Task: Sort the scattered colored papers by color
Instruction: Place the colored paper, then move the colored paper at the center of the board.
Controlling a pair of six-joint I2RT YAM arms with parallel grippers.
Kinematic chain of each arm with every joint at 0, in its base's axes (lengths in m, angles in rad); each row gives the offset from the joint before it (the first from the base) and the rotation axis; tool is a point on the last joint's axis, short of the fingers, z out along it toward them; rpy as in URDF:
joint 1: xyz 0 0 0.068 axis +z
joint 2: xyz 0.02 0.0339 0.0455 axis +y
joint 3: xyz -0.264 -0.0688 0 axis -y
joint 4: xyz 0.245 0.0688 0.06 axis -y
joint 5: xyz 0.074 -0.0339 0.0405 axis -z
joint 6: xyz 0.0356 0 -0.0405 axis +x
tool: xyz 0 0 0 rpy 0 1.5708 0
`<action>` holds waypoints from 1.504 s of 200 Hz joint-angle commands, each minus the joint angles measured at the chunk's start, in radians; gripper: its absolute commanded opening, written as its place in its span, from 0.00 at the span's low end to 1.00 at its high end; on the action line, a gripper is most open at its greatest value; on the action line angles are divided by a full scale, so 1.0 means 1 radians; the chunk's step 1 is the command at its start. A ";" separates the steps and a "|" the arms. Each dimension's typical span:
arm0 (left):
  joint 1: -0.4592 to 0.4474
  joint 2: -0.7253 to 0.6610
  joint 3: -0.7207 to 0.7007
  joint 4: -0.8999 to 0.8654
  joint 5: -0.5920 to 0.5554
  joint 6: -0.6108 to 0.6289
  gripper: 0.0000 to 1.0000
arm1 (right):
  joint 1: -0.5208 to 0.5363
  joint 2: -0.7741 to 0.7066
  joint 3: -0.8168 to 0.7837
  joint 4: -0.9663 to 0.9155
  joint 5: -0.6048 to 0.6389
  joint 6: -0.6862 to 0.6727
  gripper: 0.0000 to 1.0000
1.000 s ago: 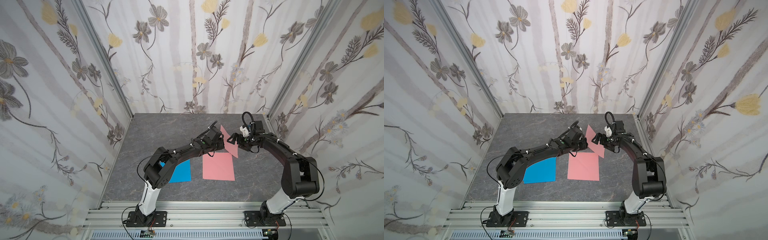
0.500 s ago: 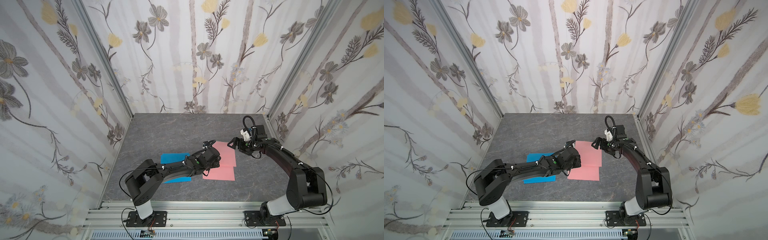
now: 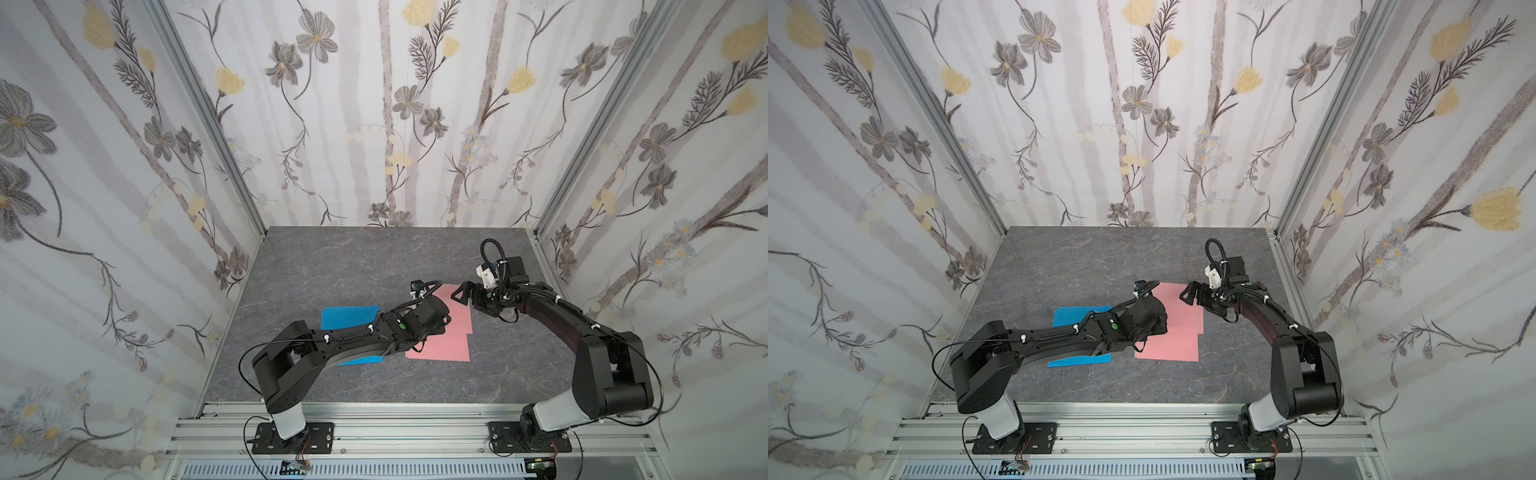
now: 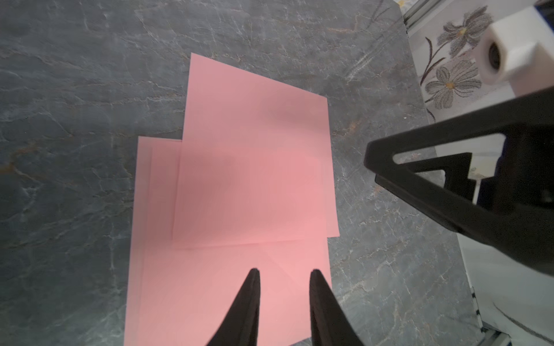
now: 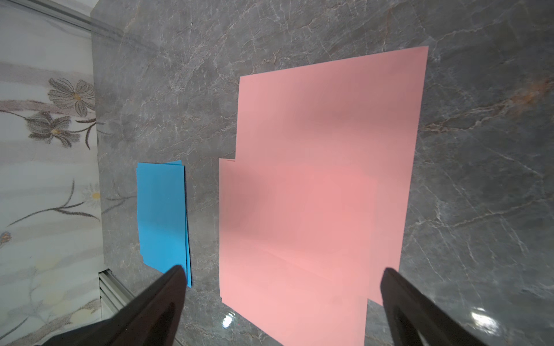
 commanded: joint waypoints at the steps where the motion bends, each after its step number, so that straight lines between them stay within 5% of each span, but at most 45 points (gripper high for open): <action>1: 0.059 0.029 0.001 0.001 0.029 0.081 0.34 | 0.007 0.068 0.032 0.117 0.009 0.044 1.00; 32: 0.188 0.102 -0.009 0.128 0.175 0.122 0.41 | 0.009 0.219 0.121 0.172 0.002 0.083 1.00; 80: 0.290 0.276 0.200 0.101 0.311 0.156 0.43 | 0.014 0.385 0.287 0.150 0.015 0.099 1.00; 107: 0.303 0.341 0.289 0.044 0.322 0.162 0.43 | 0.016 0.418 0.319 0.120 0.034 0.096 1.00; 232: 0.328 0.452 0.284 0.075 0.386 0.105 0.53 | 0.032 0.474 0.336 0.048 0.116 0.093 1.00; 301: 0.316 0.476 0.137 0.257 0.518 -0.132 0.53 | 0.035 0.482 0.342 0.049 0.110 0.094 1.00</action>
